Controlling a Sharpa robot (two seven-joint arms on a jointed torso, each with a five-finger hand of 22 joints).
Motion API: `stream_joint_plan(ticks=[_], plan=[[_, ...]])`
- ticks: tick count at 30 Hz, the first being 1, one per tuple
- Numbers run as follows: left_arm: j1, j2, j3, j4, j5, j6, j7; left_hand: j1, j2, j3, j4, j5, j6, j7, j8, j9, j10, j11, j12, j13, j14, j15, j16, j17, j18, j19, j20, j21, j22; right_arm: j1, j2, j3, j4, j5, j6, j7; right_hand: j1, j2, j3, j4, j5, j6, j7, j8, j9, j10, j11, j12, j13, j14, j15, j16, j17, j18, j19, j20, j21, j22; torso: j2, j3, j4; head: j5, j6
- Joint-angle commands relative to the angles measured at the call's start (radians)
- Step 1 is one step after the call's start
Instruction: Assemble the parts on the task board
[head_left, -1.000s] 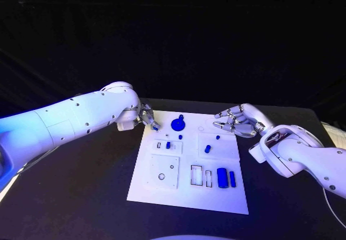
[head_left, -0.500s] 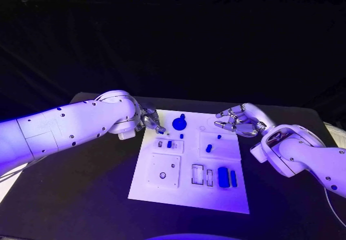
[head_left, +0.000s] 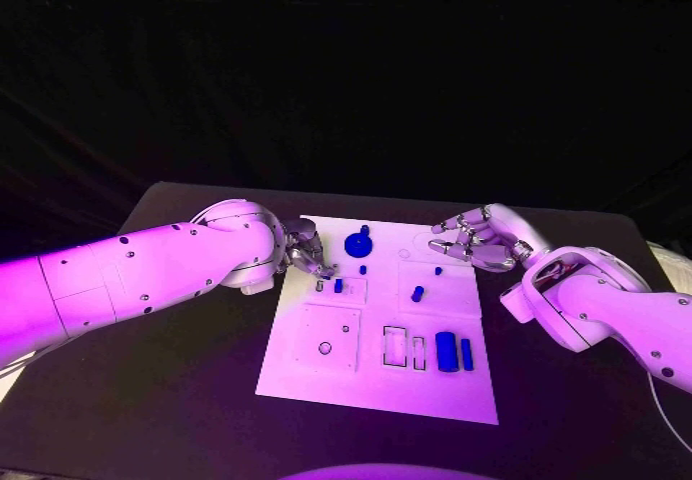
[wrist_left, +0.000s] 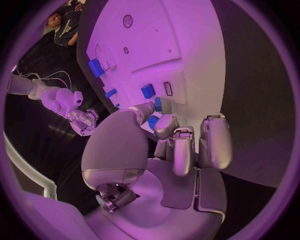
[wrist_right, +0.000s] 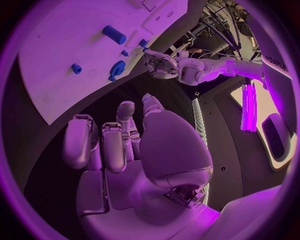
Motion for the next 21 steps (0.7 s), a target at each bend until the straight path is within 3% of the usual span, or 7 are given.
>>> stream_joint_plan(ticks=[1, 21], plan=[[-0.002, 0.001, 0.000, 0.001, -0.045, 0.021, 0.007, 0.003, 0.011, 0.118, -0.111, 0.003, 0.003, -0.005, 0.004, 0.001, 0.008, 0.000, 0.006, 0.001, 0.103, 0.001, 0.003, 0.263, -0.014, 0.005, -0.001, 0.004, 0.078, -0.001, 0.001, 0.000, 0.000, -0.002, 0.010, 0.002, 0.000, 0.007, -0.005, 0.001, 0.003, 0.006, -0.001, 0.003, -0.001, -0.009, 0.001, -0.003, -0.001, 0.052, 0.000, -0.004, 0.024, 0.003, -0.007, 0.002, -0.005, -0.001, 0.001, 0.0007, 0.0001, 0.000, -0.003], [-0.005, -0.003, 0.000, 0.001, -0.052, 0.136, -0.025, 0.004, -0.004, 0.124, -0.125, 0.000, 0.005, -0.007, 0.005, 0.002, 0.015, -0.001, 0.013, 0.008, 0.103, 0.001, 0.003, 0.263, -0.014, 0.004, -0.001, 0.002, 0.077, -0.002, 0.002, 0.000, -0.001, -0.002, 0.012, 0.003, 0.000, 0.007, -0.005, 0.001, 0.003, 0.006, -0.001, 0.003, -0.001, -0.009, 0.001, -0.003, -0.001, 0.052, 0.000, -0.004, 0.024, 0.003, -0.007, 0.002, -0.005, -0.001, 0.000, 0.0006, 0.0007, 0.000, -0.011]])
